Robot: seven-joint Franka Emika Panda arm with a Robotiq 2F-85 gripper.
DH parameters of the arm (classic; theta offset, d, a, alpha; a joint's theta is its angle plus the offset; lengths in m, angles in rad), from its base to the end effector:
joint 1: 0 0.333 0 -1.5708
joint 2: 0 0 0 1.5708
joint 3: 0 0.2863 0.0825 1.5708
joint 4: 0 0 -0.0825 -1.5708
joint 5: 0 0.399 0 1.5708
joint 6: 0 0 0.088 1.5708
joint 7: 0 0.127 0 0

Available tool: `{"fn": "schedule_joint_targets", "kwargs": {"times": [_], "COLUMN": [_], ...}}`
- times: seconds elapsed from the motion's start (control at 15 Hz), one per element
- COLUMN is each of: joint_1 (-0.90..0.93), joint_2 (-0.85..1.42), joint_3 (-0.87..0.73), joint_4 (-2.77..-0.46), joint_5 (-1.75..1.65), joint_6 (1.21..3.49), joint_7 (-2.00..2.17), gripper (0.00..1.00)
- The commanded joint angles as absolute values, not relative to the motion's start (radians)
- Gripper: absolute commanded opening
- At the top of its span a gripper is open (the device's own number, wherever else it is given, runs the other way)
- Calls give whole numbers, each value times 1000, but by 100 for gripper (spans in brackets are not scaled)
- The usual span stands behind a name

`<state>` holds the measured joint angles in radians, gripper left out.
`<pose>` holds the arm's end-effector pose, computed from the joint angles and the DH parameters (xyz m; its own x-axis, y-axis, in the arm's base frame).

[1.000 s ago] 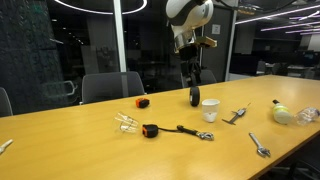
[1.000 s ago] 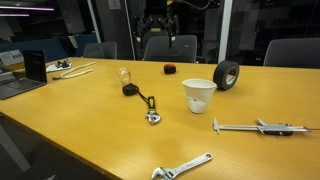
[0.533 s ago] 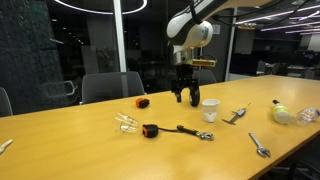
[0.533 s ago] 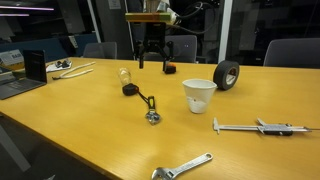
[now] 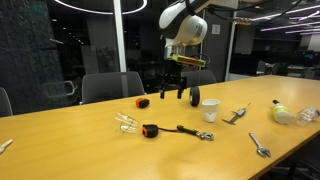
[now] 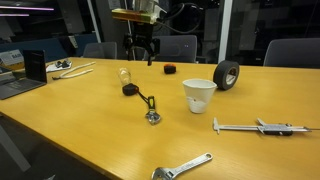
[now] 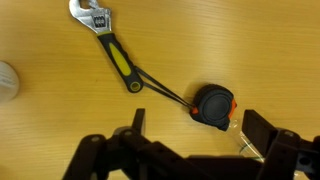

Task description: Pick up the white cup, put the clear cup inside the white cup

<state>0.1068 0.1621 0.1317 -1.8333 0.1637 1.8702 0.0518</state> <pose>0.5770 0.1543 0.3783 0.9810 0.1378 -0.1367 0.1150 -0.9800 -0.1626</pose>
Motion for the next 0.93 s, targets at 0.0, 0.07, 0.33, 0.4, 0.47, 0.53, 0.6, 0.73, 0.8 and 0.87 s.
{"fn": "schedule_joint_targets", "kwargs": {"times": [0.0, 0.07, 0.33, 0.4, 0.47, 0.53, 0.6, 0.73, 0.8, 0.87], "joint_1": [167, 183, 238, 249, 258, 265, 269, 271, 268, 262], "joint_2": [137, 135, 147, 151, 152, 154, 155, 156, 157, 162], "joint_3": [161, 173, 220, 230, 237, 245, 251, 260, 263, 265], "joint_4": [-1824, -1822, -1808, -1805, -1803, -1805, -1808, -1818, -1823, -1825], "joint_5": [51, 23, -73, -95, -118, -135, -151, -155, -143, -120], "joint_6": [1873, 1865, 1863, 1869, 1878, 1896, 1918, 1991, 2034, 2083], "joint_7": [37, 24, -46, -69, -94, -122, -151, -219, -258, -300], "gripper": [100, 100, 100, 100, 100, 100, 100, 100, 100, 100]}}
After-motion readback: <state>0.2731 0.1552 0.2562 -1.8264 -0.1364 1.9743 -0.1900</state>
